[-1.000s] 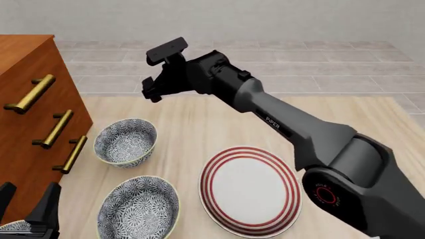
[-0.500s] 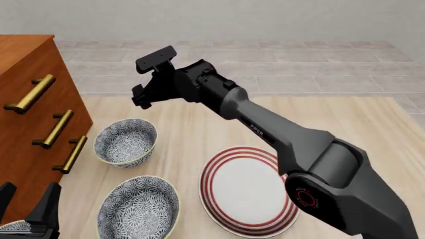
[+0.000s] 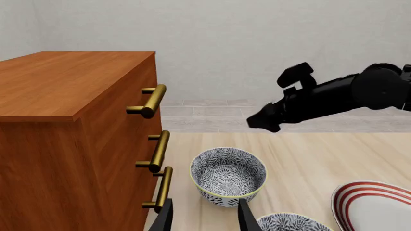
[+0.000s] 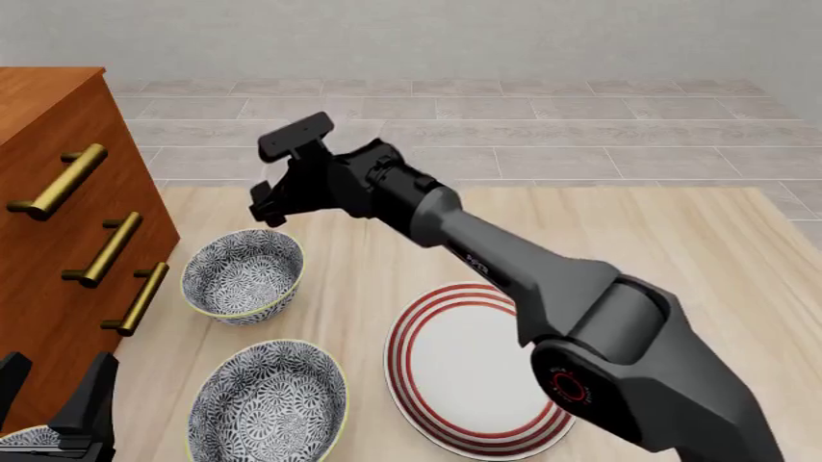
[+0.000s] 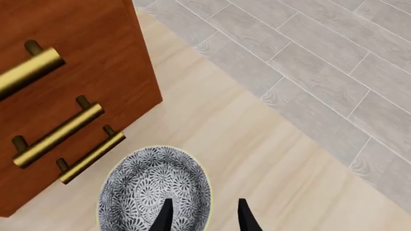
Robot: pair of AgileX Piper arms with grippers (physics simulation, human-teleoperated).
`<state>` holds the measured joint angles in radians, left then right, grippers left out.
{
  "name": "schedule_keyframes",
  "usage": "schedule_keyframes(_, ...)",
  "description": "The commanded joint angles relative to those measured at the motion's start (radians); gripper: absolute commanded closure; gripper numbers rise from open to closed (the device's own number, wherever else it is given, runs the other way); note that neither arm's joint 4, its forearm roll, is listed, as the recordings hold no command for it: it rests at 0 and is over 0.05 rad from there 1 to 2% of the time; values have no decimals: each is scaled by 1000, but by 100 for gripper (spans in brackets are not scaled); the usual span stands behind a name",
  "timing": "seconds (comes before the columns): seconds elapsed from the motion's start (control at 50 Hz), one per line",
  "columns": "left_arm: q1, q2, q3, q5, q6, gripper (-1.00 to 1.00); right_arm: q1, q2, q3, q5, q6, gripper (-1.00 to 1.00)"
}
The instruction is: Pick up the bowl and put it in the front on the plate.
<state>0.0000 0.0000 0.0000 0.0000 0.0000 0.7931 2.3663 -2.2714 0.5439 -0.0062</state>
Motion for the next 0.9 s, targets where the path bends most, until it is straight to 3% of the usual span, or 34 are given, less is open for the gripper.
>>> schedule_keyframes(0.02,0,0,0,0,0,-100,4,16,15,-28,11,-100)
schedule_keyframes(0.9,0,0,0,0,0,-100,10,165,-89,-33,70,-100)
